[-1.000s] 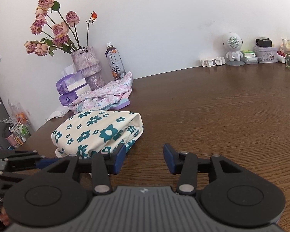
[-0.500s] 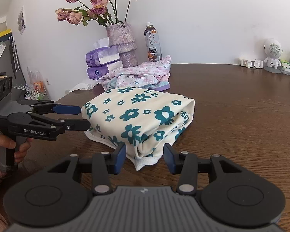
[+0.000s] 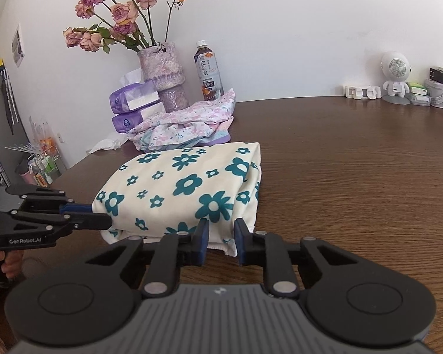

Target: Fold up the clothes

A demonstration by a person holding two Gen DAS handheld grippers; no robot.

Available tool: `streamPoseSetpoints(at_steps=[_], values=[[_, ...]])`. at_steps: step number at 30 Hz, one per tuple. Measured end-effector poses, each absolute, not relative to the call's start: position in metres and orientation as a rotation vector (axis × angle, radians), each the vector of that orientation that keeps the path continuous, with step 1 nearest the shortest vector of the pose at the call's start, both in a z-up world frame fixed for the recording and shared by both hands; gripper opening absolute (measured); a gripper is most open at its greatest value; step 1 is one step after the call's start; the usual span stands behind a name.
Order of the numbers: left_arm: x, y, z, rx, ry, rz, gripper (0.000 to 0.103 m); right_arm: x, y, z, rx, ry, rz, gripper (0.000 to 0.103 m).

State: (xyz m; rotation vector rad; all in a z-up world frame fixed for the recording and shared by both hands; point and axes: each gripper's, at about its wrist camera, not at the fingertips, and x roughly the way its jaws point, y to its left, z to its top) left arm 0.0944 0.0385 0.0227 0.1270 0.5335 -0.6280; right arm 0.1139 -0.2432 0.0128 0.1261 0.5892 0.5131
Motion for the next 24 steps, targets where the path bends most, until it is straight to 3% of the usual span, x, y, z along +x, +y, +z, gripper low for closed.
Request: streamPoseSetpoints(at_steps=[4, 6, 7, 8, 9, 12, 14, 17, 24], values=[[0.098, 0.048, 0.023, 0.028, 0.556, -0.616, 0.013, 0.115, -0.252, 0.014, 0.147, 0.587, 0.514, 0.021], [0.099, 0.054, 0.026, -0.029, 0.571, -0.608, 0.031, 0.115, -0.257, 0.017, 0.178, 0.583, 0.519, 0.029], [0.098, 0.058, 0.03, -0.071, 0.567, -0.608, 0.049, 0.116, -0.261, 0.018, 0.199, 0.582, 0.523, 0.039], [0.097, 0.062, 0.036, -0.11, 0.548, -0.611, 0.058, 0.117, -0.264, 0.021, 0.219, 0.58, 0.529, 0.049], [0.098, 0.064, 0.043, -0.139, 0.528, -0.607, 0.058, 0.119, -0.266, 0.025, 0.235, 0.577, 0.537, 0.05], [0.112, 0.058, 0.066, -0.134, 0.48, -0.545, 0.056, 0.134, -0.261, 0.042, 0.233, 0.562, 0.543, 0.049], [0.13, 0.045, 0.073, -0.092, 0.497, -0.529, 0.037, 0.15, -0.247, 0.054, 0.2, 0.56, 0.564, 0.038], [0.159, 0.028, 0.069, -0.054, 0.582, -0.506, 0.015, 0.178, -0.217, 0.064, 0.103, 0.601, 0.598, 0.032], [0.172, 0.023, 0.054, -0.017, 0.659, -0.491, 0.018, 0.204, -0.185, 0.048, -0.032, 0.733, 0.592, 0.028]])
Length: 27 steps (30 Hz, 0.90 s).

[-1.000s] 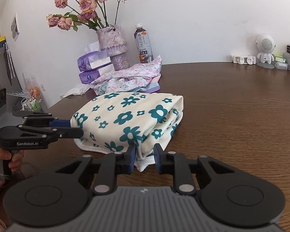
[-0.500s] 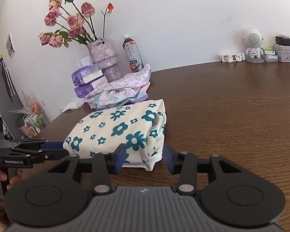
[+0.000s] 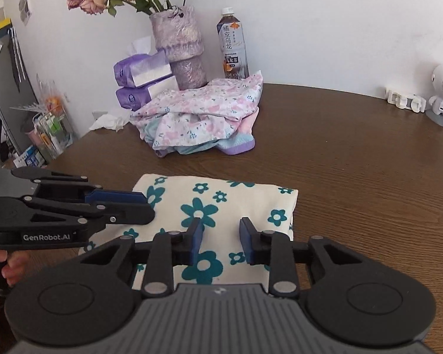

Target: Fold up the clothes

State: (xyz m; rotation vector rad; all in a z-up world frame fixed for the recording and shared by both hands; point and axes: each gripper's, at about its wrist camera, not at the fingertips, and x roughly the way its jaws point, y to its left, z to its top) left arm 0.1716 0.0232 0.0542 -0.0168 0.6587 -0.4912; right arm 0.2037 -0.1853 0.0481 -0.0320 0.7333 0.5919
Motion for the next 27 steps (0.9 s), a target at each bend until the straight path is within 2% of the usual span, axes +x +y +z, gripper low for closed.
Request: streamPoseSetpoints(at_steps=[2, 9, 10, 11, 12, 13, 14, 15, 16, 17, 19, 24, 27], values=[[0.17, 0.022, 0.058, -0.005, 0.644, -0.488, 0.025, 0.202, -0.184, 0.055, -0.033, 0.711, 0.601, 0.029], [0.173, 0.02, 0.053, -0.001, 0.658, -0.48, 0.026, 0.213, -0.156, 0.053, -0.104, 0.753, 0.619, 0.029], [0.169, 0.023, 0.056, -0.014, 0.64, -0.485, 0.033, 0.212, -0.158, 0.055, -0.097, 0.745, 0.623, 0.029], [0.165, 0.026, 0.06, -0.027, 0.622, -0.484, 0.049, 0.209, -0.162, 0.059, -0.079, 0.732, 0.63, 0.031], [0.161, 0.029, 0.064, -0.04, 0.604, -0.482, 0.057, 0.207, -0.167, 0.062, -0.056, 0.719, 0.635, 0.033], [0.157, 0.033, 0.067, -0.055, 0.588, -0.483, 0.069, 0.204, -0.173, 0.066, -0.032, 0.703, 0.631, 0.04], [0.153, 0.037, 0.069, -0.075, 0.576, -0.489, 0.078, 0.201, -0.182, 0.068, -0.006, 0.686, 0.62, 0.054], [0.15, 0.041, 0.07, -0.101, 0.569, -0.493, 0.082, 0.199, -0.191, 0.071, 0.02, 0.669, 0.609, 0.063], [0.148, 0.046, 0.07, -0.139, 0.575, -0.491, 0.088, 0.197, -0.2, 0.073, 0.048, 0.657, 0.599, 0.079], [0.146, 0.052, 0.07, -0.177, 0.58, -0.49, 0.092, 0.196, -0.21, 0.073, 0.081, 0.654, 0.588, 0.089], [0.145, 0.062, 0.066, -0.262, 0.608, -0.482, 0.093, 0.196, -0.228, 0.069, 0.144, 0.67, 0.567, 0.1], [0.158, 0.083, 0.041, -0.532, 0.739, -0.497, 0.095, 0.207, -0.257, 0.042, 0.309, 0.765, 0.56, 0.102], [0.165, 0.088, 0.03, -0.601, 0.781, -0.477, 0.095, 0.213, -0.263, 0.027, 0.395, 0.802, 0.575, 0.102]])
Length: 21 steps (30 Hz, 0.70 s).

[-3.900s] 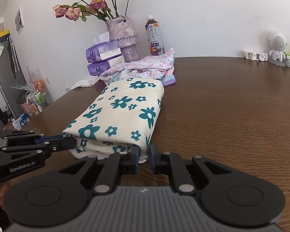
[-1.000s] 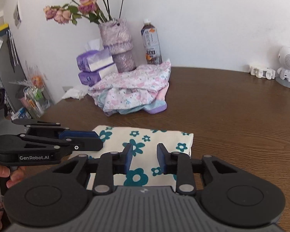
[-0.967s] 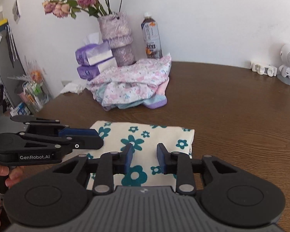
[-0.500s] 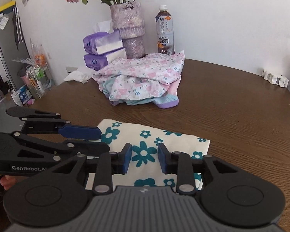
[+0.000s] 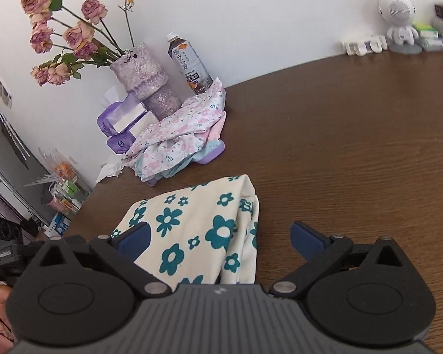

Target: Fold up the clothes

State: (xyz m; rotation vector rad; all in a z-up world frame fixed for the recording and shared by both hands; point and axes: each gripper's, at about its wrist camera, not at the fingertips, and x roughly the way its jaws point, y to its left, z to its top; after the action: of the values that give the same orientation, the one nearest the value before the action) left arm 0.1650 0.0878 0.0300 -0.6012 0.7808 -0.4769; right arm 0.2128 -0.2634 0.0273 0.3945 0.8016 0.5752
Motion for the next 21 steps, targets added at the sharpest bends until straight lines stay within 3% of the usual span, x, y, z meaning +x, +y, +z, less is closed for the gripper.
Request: streamPoseSetpoints(at_steps=[3, 9, 12, 13, 14, 18, 21], values=[[0.17, 0.089, 0.022, -0.635, 0.805, -0.463, 0.094, 0.217, -0.269, 0.014, 0.473, 0.83, 0.596, 0.102], [0.178, 0.087, 0.013, -0.667, 0.831, -0.484, 0.089, 0.223, -0.27, -0.001, 0.549, 0.867, 0.617, 0.09], [0.182, 0.084, 0.005, -0.715, 0.852, -0.531, 0.075, 0.224, -0.27, -0.006, 0.575, 0.87, 0.637, 0.084], [0.183, 0.084, 0.003, -0.73, 0.859, -0.535, 0.064, 0.224, -0.27, -0.008, 0.589, 0.873, 0.646, 0.08], [0.183, 0.085, 0.002, -0.738, 0.858, -0.529, 0.06, 0.224, -0.27, -0.01, 0.611, 0.879, 0.656, 0.076], [0.184, 0.087, -0.002, -0.768, 0.855, -0.507, 0.054, 0.225, -0.27, -0.018, 0.676, 0.895, 0.678, 0.065], [0.185, 0.089, -0.004, -0.78, 0.852, -0.499, 0.047, 0.226, -0.272, -0.022, 0.698, 0.901, 0.666, 0.05]])
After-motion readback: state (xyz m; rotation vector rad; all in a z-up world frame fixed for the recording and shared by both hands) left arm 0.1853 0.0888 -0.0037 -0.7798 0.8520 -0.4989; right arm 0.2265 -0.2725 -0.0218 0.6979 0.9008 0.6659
